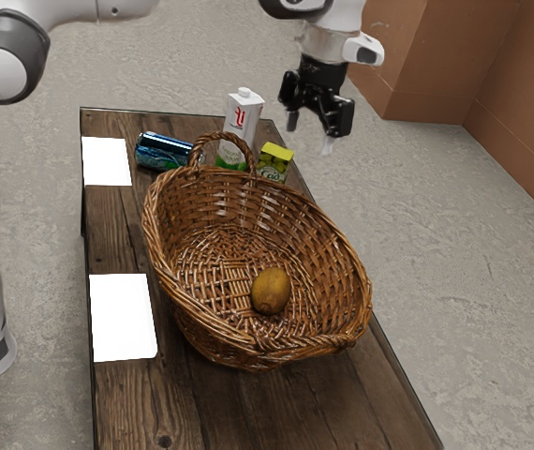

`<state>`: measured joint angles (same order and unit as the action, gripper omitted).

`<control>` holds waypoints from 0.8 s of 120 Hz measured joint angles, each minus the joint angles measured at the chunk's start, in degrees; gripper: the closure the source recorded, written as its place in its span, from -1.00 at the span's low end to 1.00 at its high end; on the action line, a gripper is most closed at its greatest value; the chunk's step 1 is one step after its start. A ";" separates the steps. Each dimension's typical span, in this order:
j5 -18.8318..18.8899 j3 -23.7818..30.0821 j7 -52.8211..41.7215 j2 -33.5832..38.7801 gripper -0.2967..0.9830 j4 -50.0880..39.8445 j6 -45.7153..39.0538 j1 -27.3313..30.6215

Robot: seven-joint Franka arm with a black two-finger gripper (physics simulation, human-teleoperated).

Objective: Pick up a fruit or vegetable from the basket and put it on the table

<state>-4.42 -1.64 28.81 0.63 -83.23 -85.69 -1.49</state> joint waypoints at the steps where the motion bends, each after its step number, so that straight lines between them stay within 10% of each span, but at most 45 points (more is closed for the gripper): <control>1: -0.11 -0.03 1.40 0.00 -0.54 0.07 0.14 -0.04; 25: -1.32 -0.46 27.06 0.63 -0.54 1.51 2.11 -1.10; 52: -5.56 4.34 27.10 -11.16 -0.54 7.46 2.38 -2.92; 70: -7.58 2.85 26.73 7.47 -0.53 -17.25 -4.27 -10.20; 96: -8.94 2.73 27.06 8.85 -0.54 -22.80 -10.95 -9.88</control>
<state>-13.36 1.09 55.86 9.47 -106.03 -96.64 -11.36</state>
